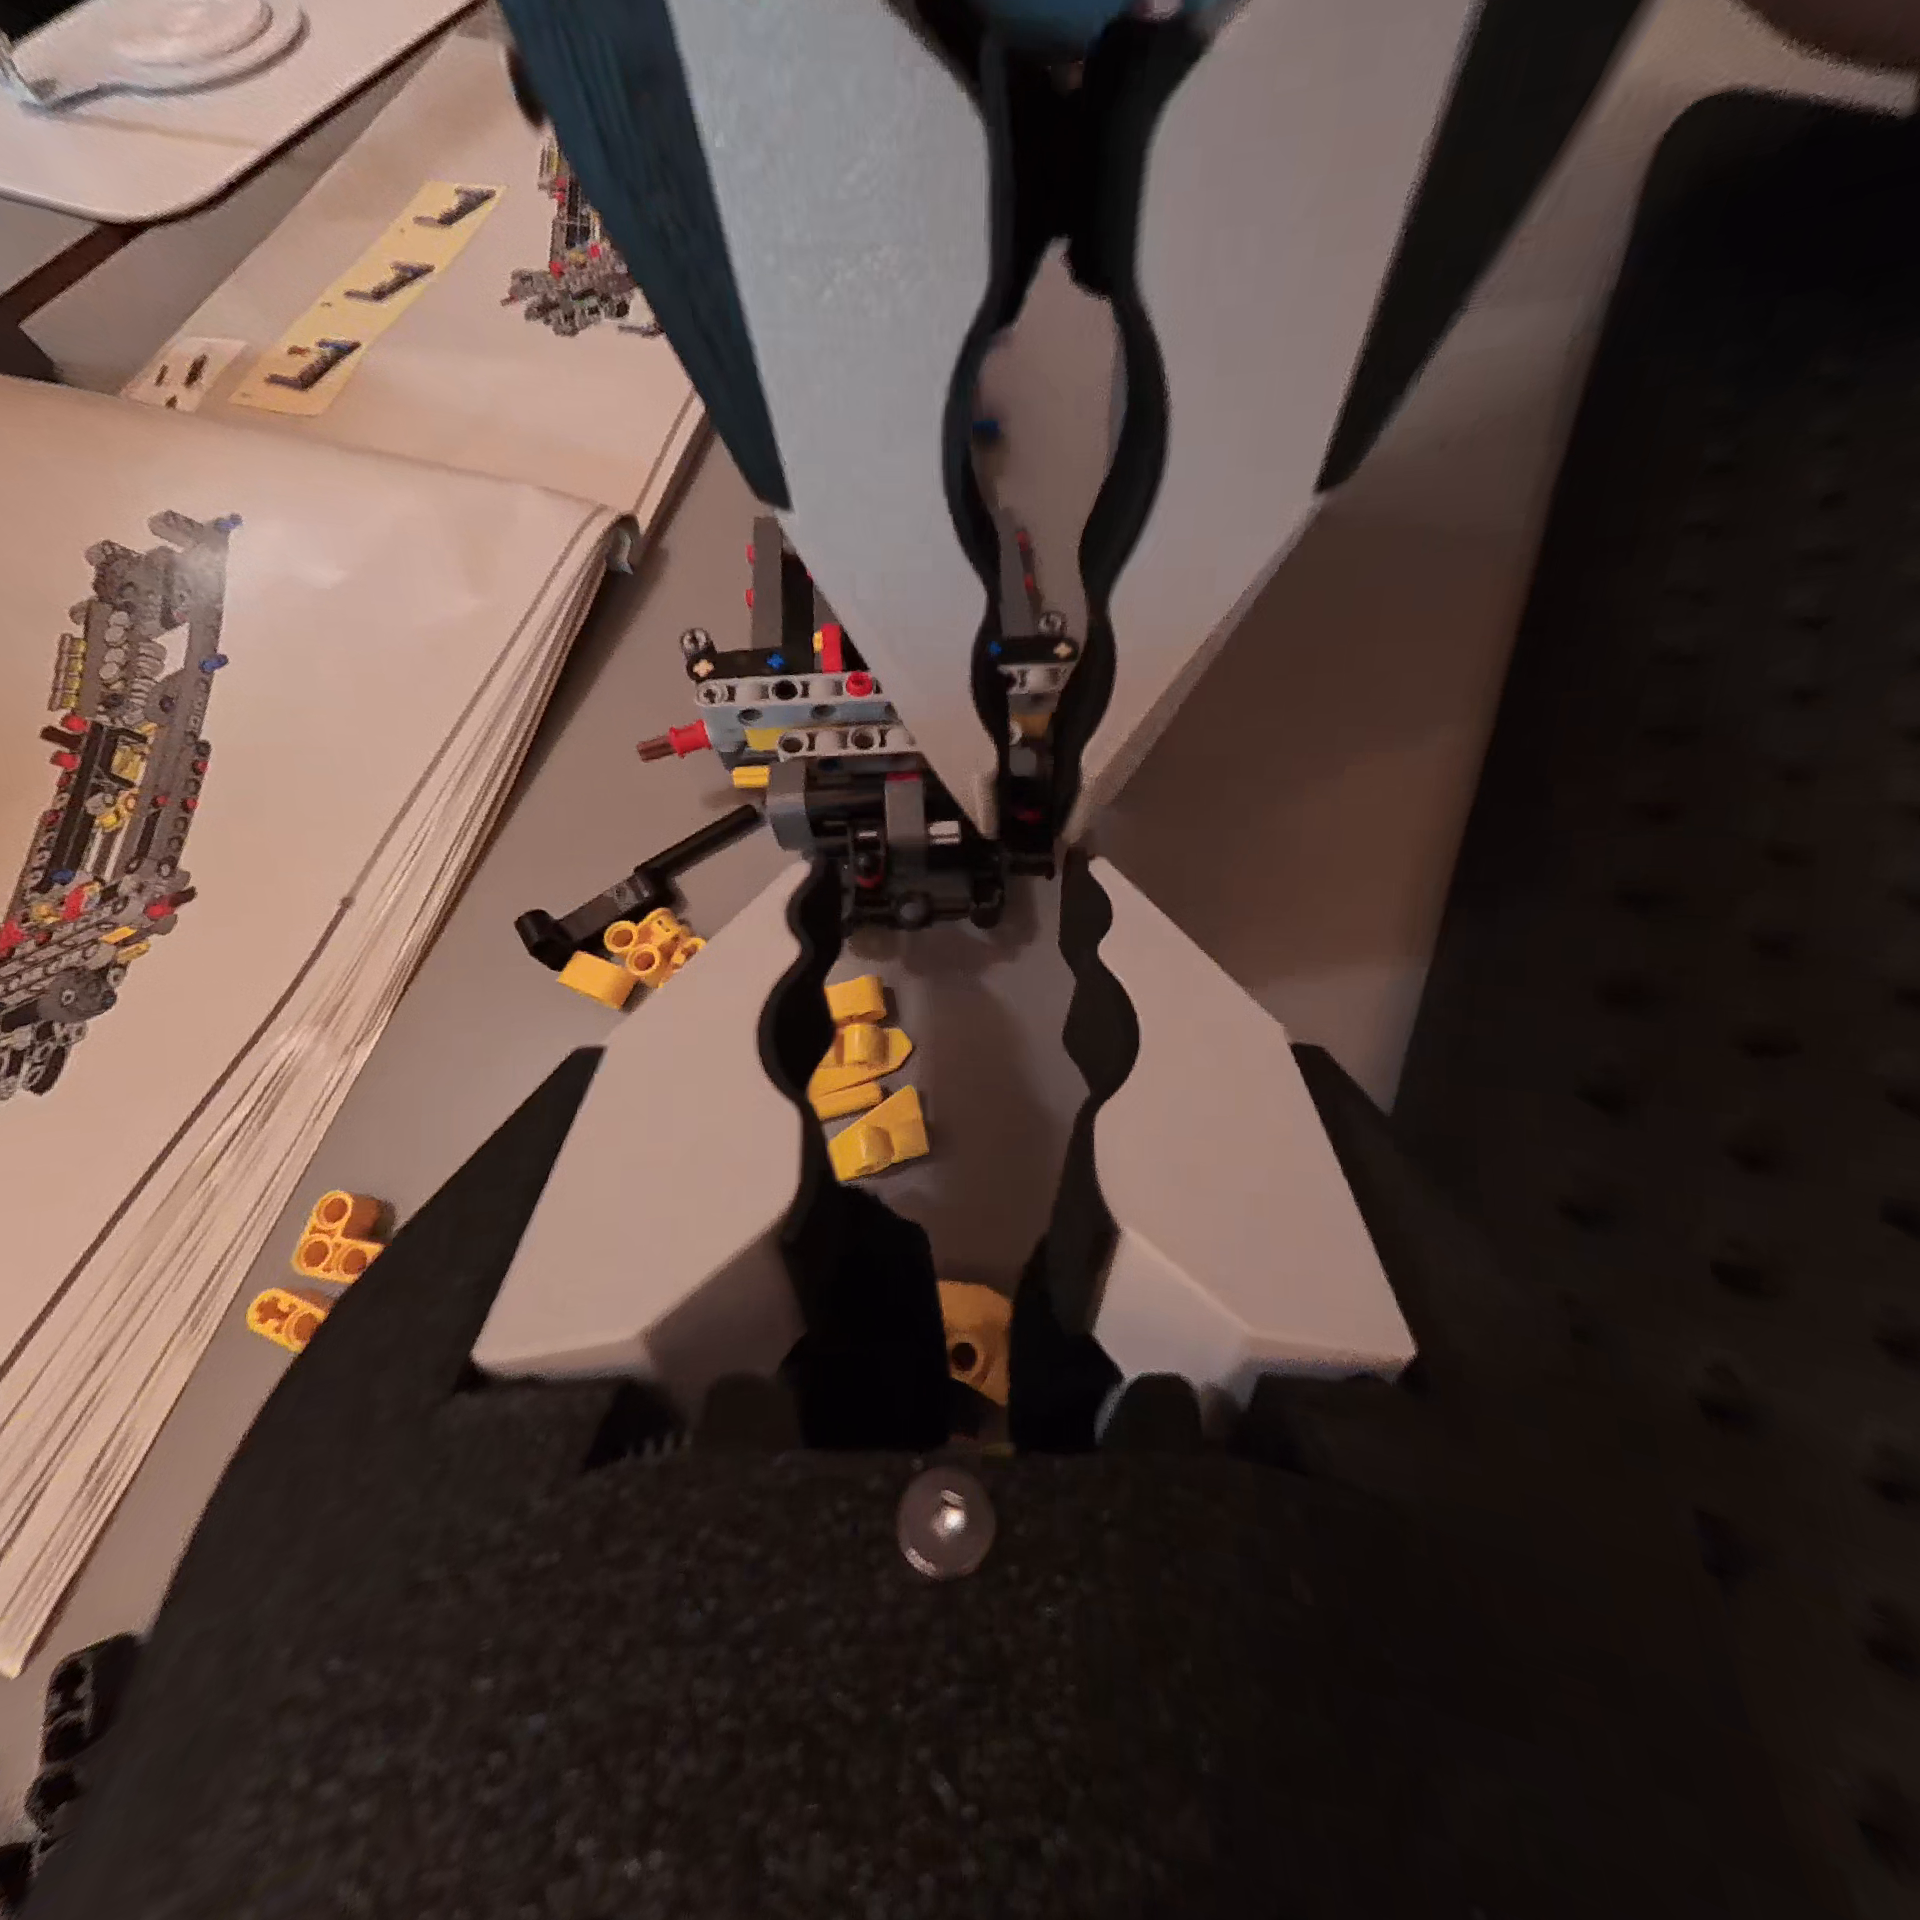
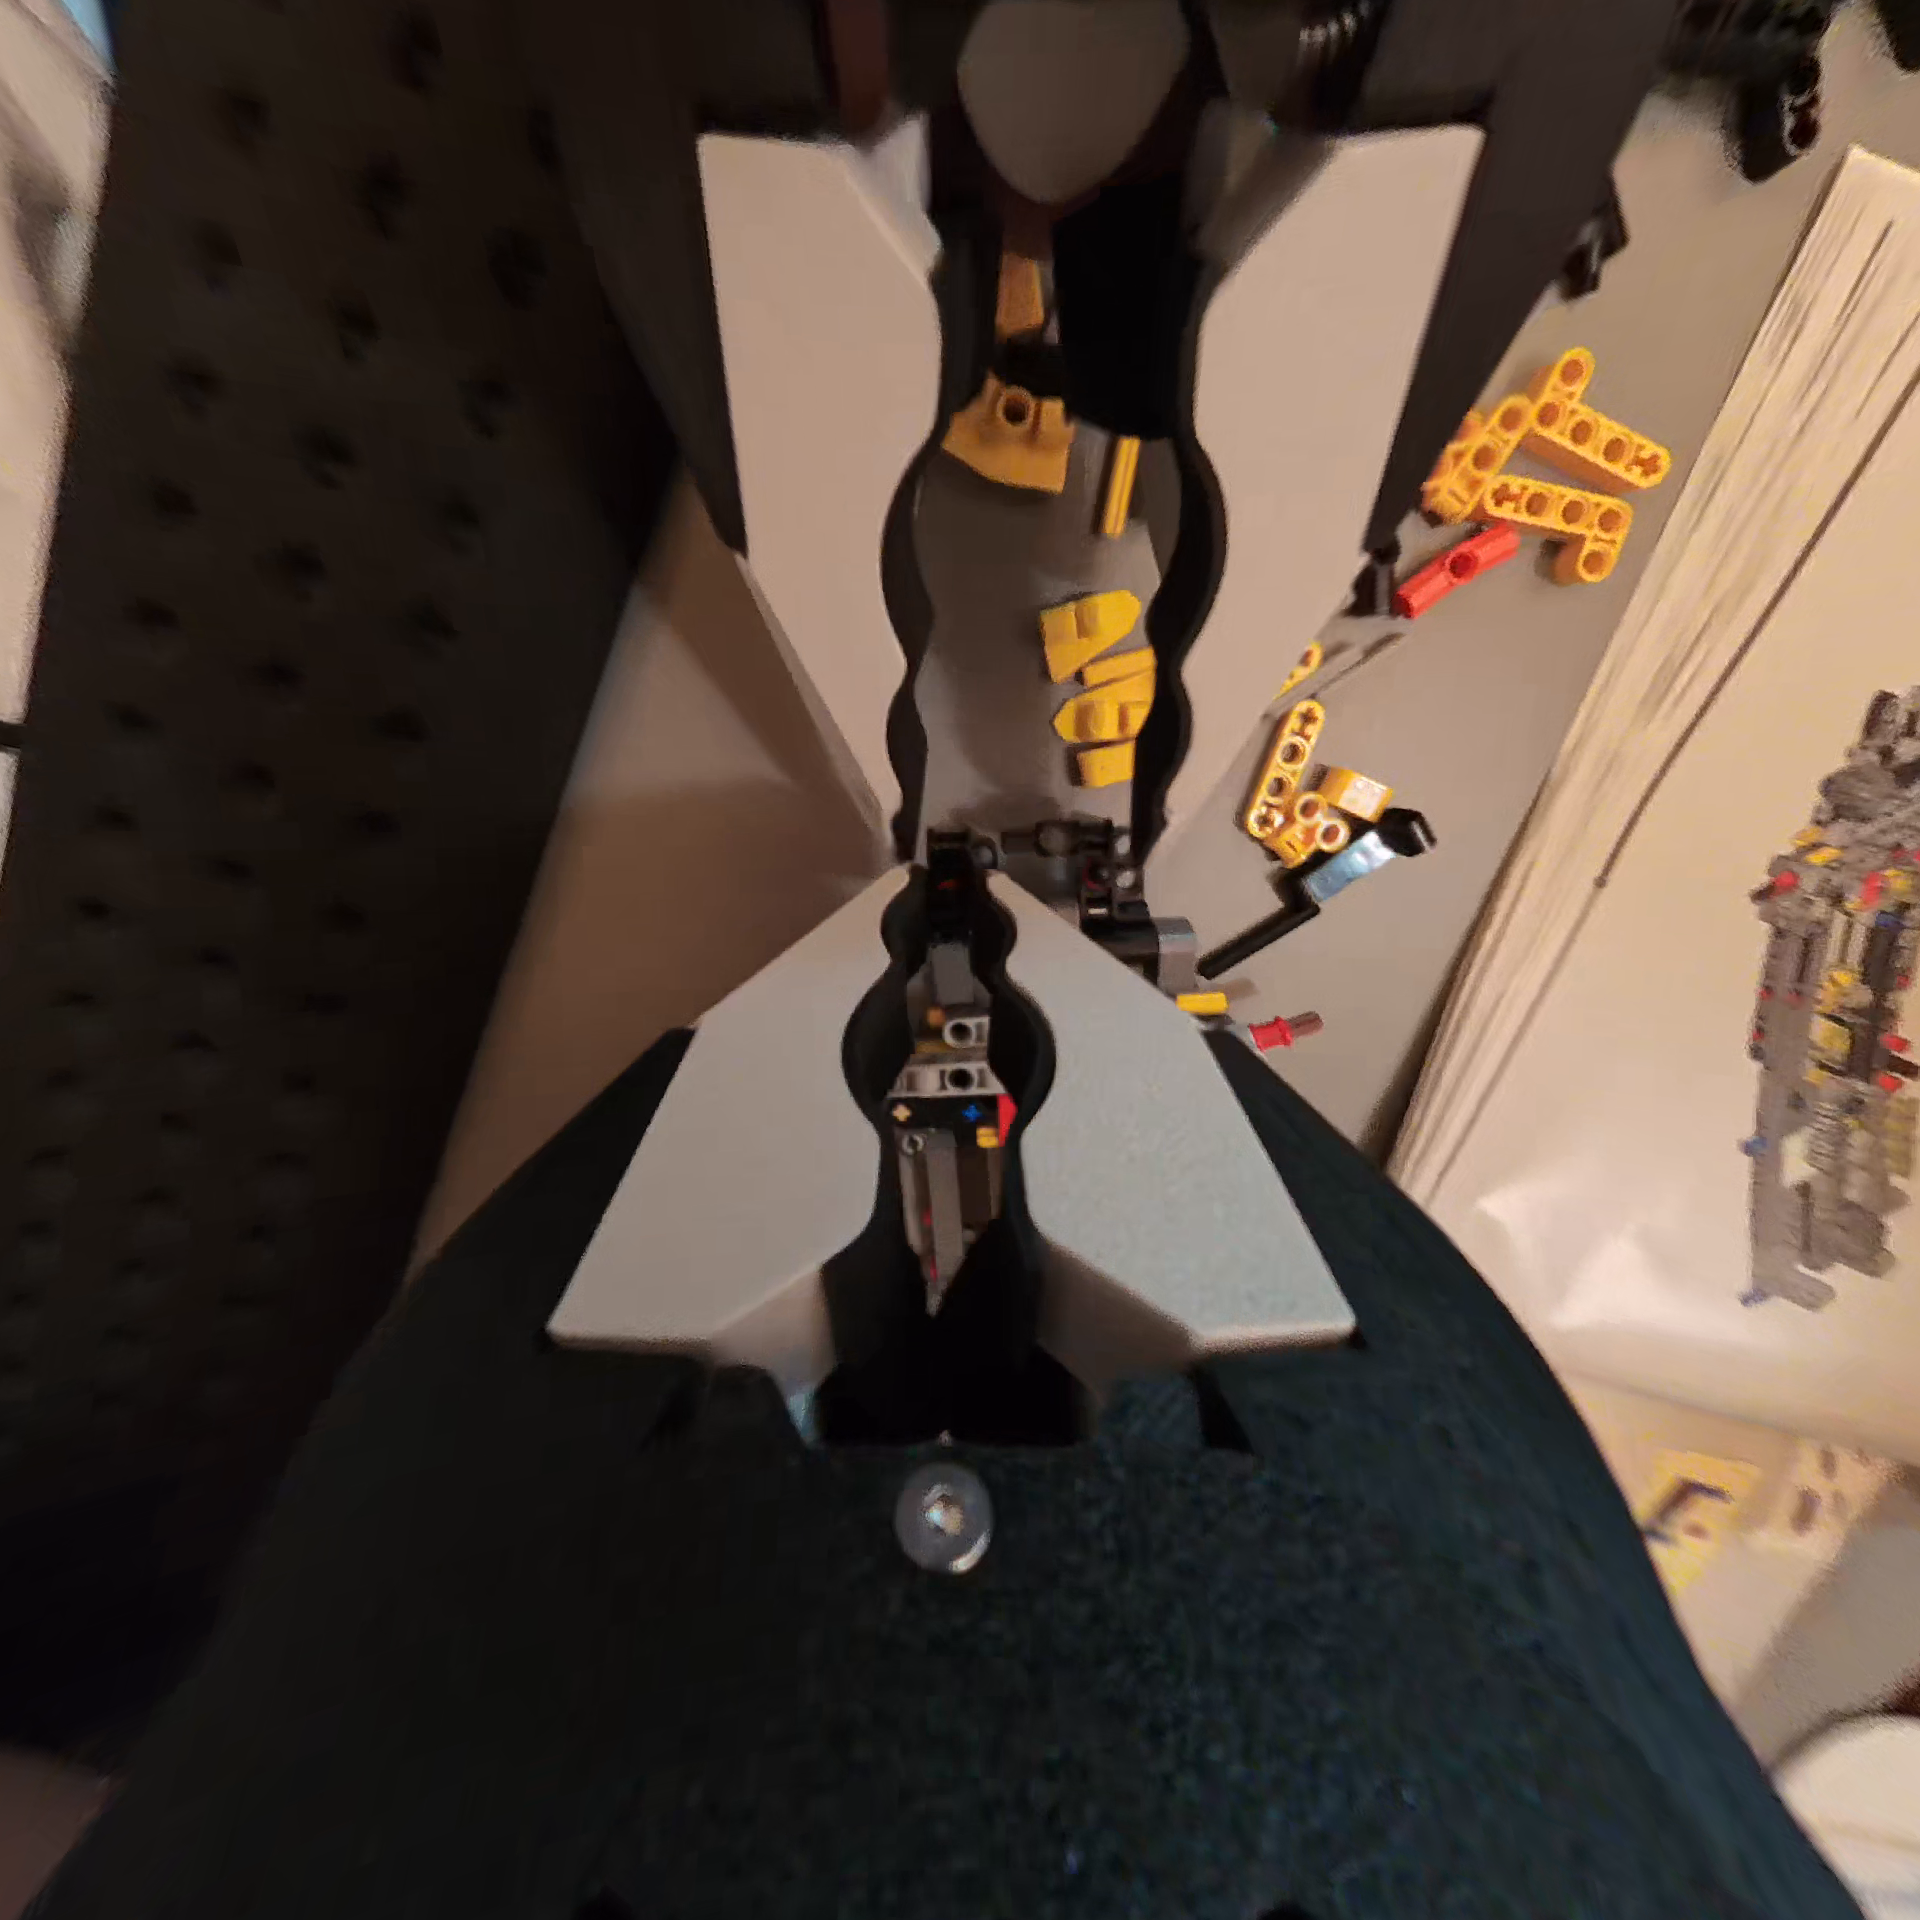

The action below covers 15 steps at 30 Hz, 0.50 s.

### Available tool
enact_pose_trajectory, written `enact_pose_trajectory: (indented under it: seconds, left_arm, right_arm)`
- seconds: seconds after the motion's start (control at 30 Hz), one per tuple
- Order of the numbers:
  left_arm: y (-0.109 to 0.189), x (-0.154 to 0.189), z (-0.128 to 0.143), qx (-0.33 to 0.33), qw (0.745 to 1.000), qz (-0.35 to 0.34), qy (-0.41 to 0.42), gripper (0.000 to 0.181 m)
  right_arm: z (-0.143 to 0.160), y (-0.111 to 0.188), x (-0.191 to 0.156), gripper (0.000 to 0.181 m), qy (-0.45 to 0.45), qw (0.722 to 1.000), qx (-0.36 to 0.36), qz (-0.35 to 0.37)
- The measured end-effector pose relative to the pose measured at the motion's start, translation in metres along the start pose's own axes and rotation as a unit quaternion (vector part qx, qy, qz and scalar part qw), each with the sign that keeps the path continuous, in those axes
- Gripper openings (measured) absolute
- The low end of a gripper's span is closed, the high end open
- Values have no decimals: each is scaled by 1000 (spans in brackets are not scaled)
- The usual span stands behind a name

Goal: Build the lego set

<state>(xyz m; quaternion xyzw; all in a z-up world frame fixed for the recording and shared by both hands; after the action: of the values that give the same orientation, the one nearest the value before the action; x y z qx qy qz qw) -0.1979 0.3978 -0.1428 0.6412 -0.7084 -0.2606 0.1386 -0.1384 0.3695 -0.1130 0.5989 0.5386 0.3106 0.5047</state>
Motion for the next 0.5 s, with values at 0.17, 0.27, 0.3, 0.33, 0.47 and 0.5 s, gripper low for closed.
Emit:
enact_pose_trajectory:
  seconds: [0.17,0.27,0.3,0.33,0.47,0.5]
  left_arm:
    - [15,11,-5,55,998,-1,-31,12]
    - [12,18,-6,50,997,-8,-58,7]
    - [10,18,-6,44,997,-12,-63,7]
    - [9,19,-6,41,997,-12,-66,7]
    - [5,18,1,17,997,-23,-71,7]
    - [3,18,5,6,997,-28,-75,7]
  right_arm:
    - [4,6,-3,6,-19,993,113,-16]
    - [7,5,-8,6,-17,994,108,1]
    - [8,4,-8,6,-15,994,103,11]
    - [9,3,-9,6,-13,995,101,15]
    - [9,1,-9,1,-14,988,151,27]
    - [8,4,-9,1,-12,983,179,30]
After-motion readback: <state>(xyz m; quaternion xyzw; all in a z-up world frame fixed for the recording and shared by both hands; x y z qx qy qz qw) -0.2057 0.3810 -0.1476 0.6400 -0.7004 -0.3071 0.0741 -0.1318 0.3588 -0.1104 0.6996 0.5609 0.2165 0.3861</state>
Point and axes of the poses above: each gripper's, where its closed fingertips meet, y back along the fingers, z out of its underside, x = y × z across the jaws, the point moved 6 cm from there along y, back along the fingers, and after that the axes turned 11 degrees about -z, right-handed, at the moved point
